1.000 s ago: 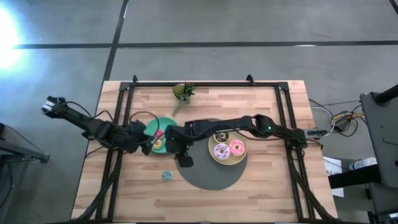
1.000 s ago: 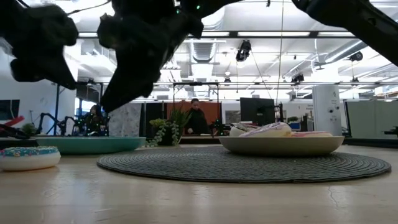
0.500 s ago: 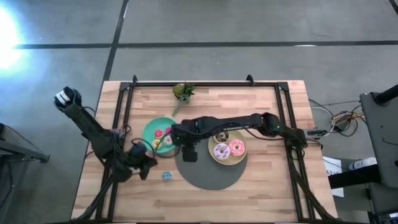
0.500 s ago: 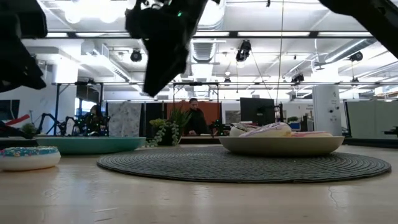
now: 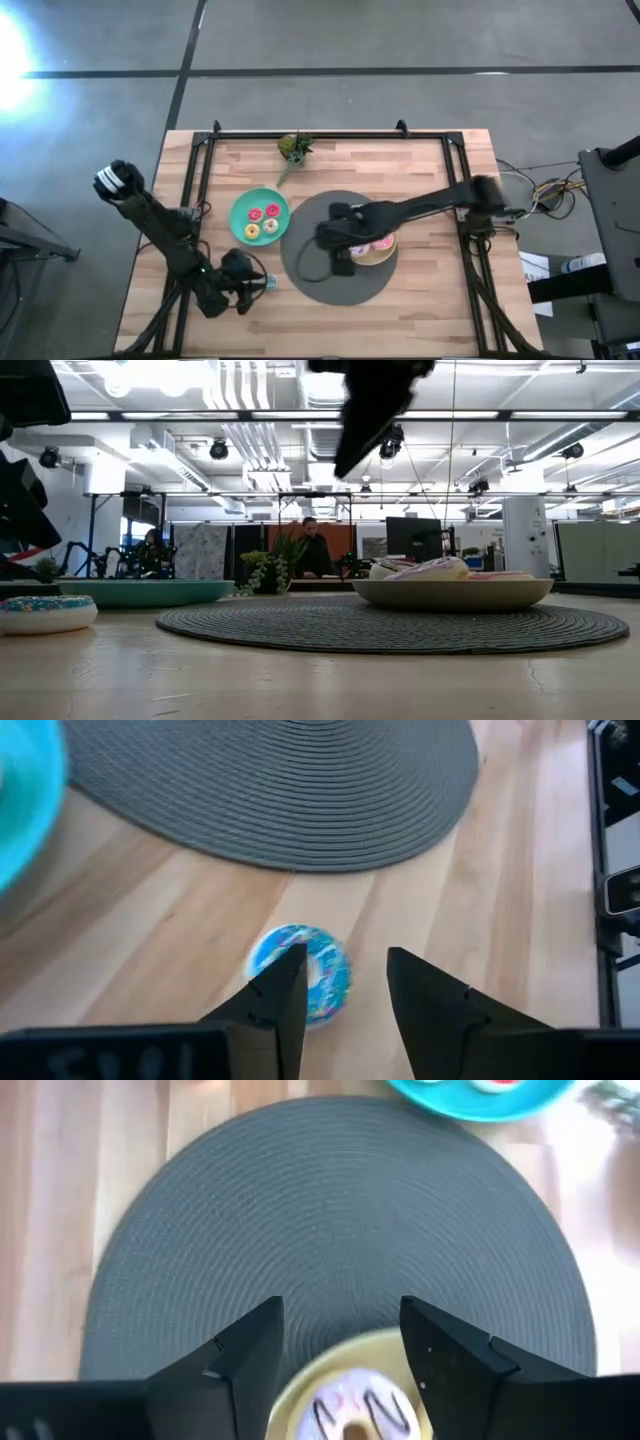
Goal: Pick & Place donuts
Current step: Put the blue doughnut on the green plate
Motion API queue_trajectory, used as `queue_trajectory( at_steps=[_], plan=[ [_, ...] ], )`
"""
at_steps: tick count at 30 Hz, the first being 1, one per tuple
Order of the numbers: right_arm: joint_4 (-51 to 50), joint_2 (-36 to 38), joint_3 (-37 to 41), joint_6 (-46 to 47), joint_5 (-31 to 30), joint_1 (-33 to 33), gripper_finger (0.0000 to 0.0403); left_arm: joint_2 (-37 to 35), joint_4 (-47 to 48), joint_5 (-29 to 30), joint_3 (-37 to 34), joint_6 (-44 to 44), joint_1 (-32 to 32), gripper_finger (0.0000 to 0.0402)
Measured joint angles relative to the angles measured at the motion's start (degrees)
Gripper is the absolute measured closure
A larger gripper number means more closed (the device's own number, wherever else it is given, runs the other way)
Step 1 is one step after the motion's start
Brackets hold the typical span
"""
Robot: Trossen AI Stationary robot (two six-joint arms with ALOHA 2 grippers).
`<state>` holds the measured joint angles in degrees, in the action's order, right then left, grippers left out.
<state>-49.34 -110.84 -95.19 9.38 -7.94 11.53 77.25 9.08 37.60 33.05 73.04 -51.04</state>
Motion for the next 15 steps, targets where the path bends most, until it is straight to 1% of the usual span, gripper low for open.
queue_trajectory(
  at_steps=[2, 4, 7, 10, 12, 15],
  plan=[
    [4.5, 5.9, 7.5, 2.0, -1.1, 0.4, 0.0211, 1.6, 0.7, 0.0, 1.6, 0.1, 0.1, 0.0287],
    [7.9, 11.0, 13.5, 3.5, -1.7, 0.5, 0.0212, 2.6, 4.0, -0.1, 3.3, 2.2, 0.3, 0.0287],
    [11.2, 16.8, 20.3, 4.2, -3.7, 0.6, 0.0211, 3.4, 12.4, -1.5, 6.2, 8.2, 1.3, 0.0287],
    [14.3, 20.4, 25.1, 4.5, -4.3, 0.6, 0.0211, 4.1, 20.6, -4.6, 8.2, 11.2, 2.8, 0.0287],
    [16.5, 21.7, 27.7, 4.3, -4.5, 0.6, 0.0211, 4.1, 21.5, -5.7, 8.5, 11.1, 3.9, 0.0287],
    [18.5, 22.5, 30.3, 3.9, -5.2, 0.6, 0.0211, 4.1, 18.6, -7.0, 8.3, 8.9, 4.9, 0.0287]
  ],
)
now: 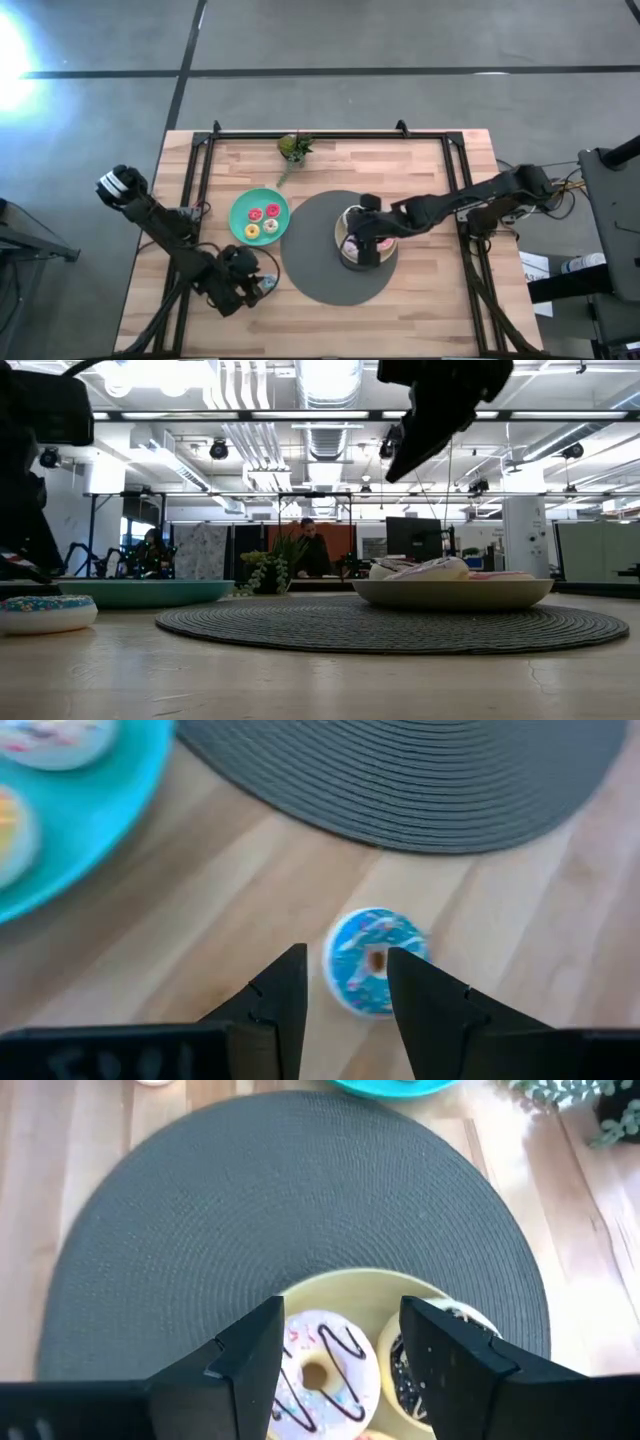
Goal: Pick & Place donuts
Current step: Put the blue doughnut on the green plate
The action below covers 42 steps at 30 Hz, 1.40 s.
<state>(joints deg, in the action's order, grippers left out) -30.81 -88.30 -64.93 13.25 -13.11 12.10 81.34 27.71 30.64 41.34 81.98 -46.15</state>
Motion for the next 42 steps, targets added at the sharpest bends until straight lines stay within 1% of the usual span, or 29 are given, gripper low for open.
queue_trajectory(
  at_steps=[2, 5, 8, 12, 15, 19, 23, 26, 31, 34, 37, 39, 42],
  plan=[
    [0.1, 0.2, 1.1, -0.1, -0.1, 0.0, 0.0211, 0.1, -2.2, -1.5, -0.5, -1.4, 0.4, 0.0287],
    [0.2, 0.2, 2.7, -0.2, -0.1, 0.0, 0.0211, 0.8, -2.2, -4.0, -0.6, -1.8, 0.9, 0.0287],
    [0.6, 0.2, 3.6, -0.4, -0.1, 0.0, 0.0211, 2.0, -2.5, -4.1, -0.7, -1.8, 1.4, 0.0287],
    [1.7, 0.2, 4.5, -0.4, -0.1, 0.0, 0.0211, 3.9, -7.3, -4.3, -0.8, -2.5, 3.0, 0.0287],
    [2.7, 0.2, 4.9, -0.4, -0.1, 0.0, 0.0211, 5.5, -11.1, -6.9, -1.0, -4.1, 4.0, 0.0287],
    [2.7, 0.2, 4.7, -1.4, -0.1, 0.0, 0.0211, 7.0, -10.2, -8.8, -1.3, -1.9, 4.3, 0.0287],
    [2.7, 0.2, 4.2, -1.5, -0.1, 0.0, 0.0211, 6.6, -9.9, -9.1, -1.3, -0.6, 4.3, 0.0291],
    [2.8, 0.2, 3.9, -1.5, -0.1, 0.0, 0.0211, 6.0, -9.7, -9.2, -1.2, -0.6, 4.5, 0.0313],
    [2.8, 0.2, 3.9, -1.4, -0.4, 0.0, 0.0212, 5.6, -9.7, -8.5, -1.2, 1.7, 5.9, 0.0386],
    [2.8, 0.2, 3.7, -0.7, -0.4, 0.0, 0.0214, 3.4, -9.6, -4.0, -1.2, 5.4, 8.2, 0.0396],
    [3.4, 0.3, 3.1, 0.0, -0.5, 0.0, 0.0219, -1.8, -6.5, 0.3, -1.0, 5.9, 11.8, 0.0399],
    [3.3, 0.5, 3.0, 0.0, -1.2, 0.0, 0.0222, -5.8, -0.3, 1.9, -1.0, 5.8, 15.0, 0.0400],
    [3.4, 0.6, 2.7, 0.0, -2.9, 0.0, 0.0226, -11.8, 11.5, 3.1, -1.1, 5.7, 21.1, 0.0400]
  ],
)
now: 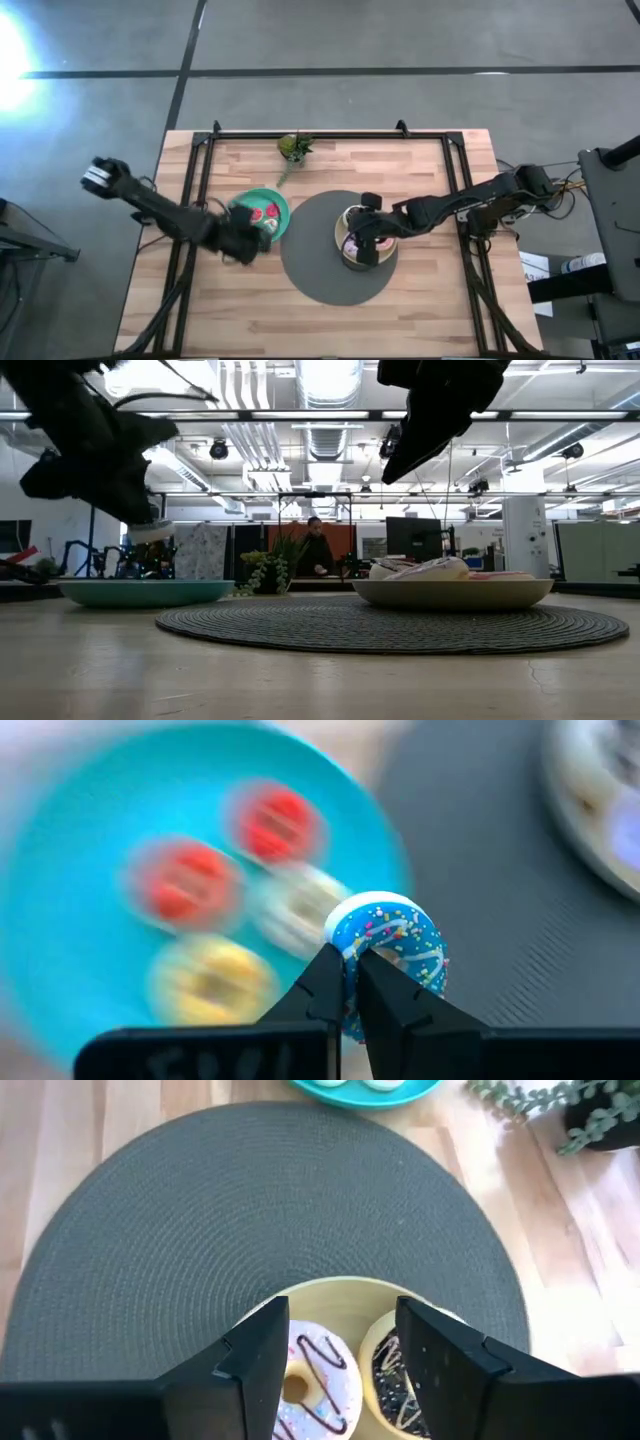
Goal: Pick & Place donuts
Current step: Put the blue doughnut on the green plate
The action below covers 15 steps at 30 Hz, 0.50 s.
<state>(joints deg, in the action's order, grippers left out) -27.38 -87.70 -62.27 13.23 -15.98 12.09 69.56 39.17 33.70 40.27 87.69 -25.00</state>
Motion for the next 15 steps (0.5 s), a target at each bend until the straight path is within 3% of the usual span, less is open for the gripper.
queue_trajectory(
  at_steps=[3, 6, 11, 15],
  plan=[
    [0.2, 0.1, -0.1, 0.0, -0.7, 0.0, 0.0230, -4.9, 8.2, 0.3, -0.2, -2.9, 8.2, 0.0401],
    [0.7, 0.1, 0.0, 0.1, -0.7, 0.0, 0.0232, -7.8, 7.1, -2.3, -0.3, -12.4, 17.8, 0.0401],
    [1.6, 0.0, 0.0, 0.3, -0.8, 0.0, 0.0232, -4.8, 2.2, -9.6, -0.4, -28.1, 31.1, 0.0401],
    [1.5, -0.2, 0.0, 1.6, -0.8, 0.0, 0.0232, -1.4, 2.1, -14.2, -0.7, -34.0, 36.6, 0.0401]
  ],
)
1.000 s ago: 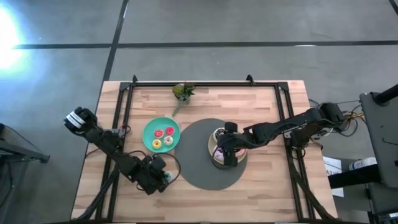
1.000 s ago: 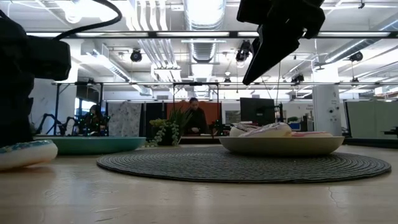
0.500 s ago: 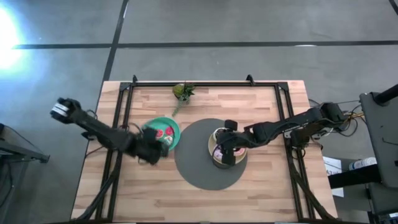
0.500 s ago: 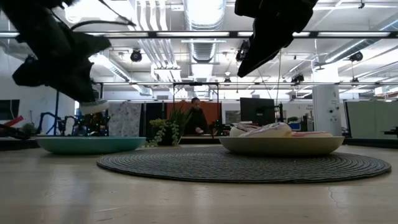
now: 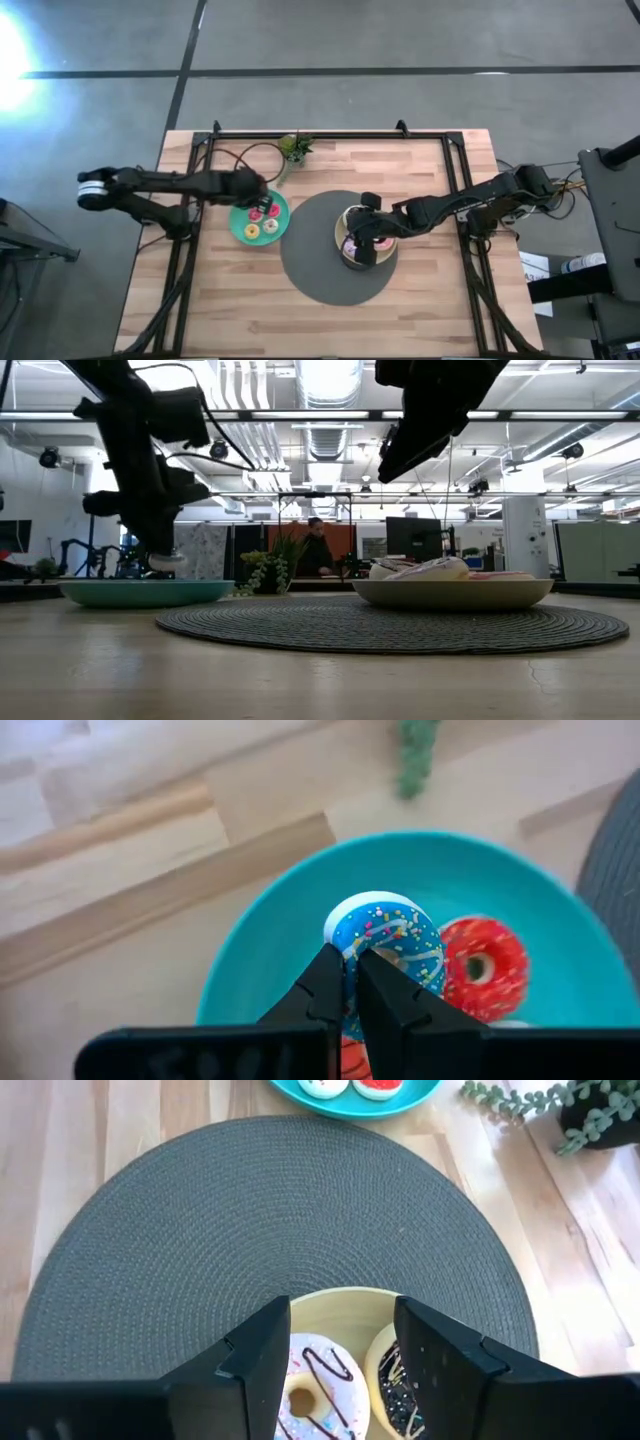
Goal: Pick & Place donuts
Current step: Put the blue doughnut on the green plate
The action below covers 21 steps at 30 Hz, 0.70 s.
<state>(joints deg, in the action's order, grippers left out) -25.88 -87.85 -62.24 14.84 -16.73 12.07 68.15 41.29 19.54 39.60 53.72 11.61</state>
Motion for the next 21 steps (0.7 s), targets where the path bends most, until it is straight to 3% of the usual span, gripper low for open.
queue_trajectory(
  at_steps=[9, 15, 21],
  plan=[
    [0.0, 0.0, 0.0, 1.2, -1.5, -0.1, 0.0232, 5.2, -5.6, -6.5, -0.5, -6.3, 2.8, 0.0401],
    [0.0, 0.0, 0.1, 1.1, -1.5, -0.1, 0.0232, 7.4, -5.7, -3.9, -0.5, -6.7, 2.8, 0.0397],
    [-0.4, 0.0, 0.1, 1.1, -1.5, -0.1, 0.0232, 5.4, -5.5, -2.1, -0.4, -6.7, 3.0, 0.0352]
  ],
)
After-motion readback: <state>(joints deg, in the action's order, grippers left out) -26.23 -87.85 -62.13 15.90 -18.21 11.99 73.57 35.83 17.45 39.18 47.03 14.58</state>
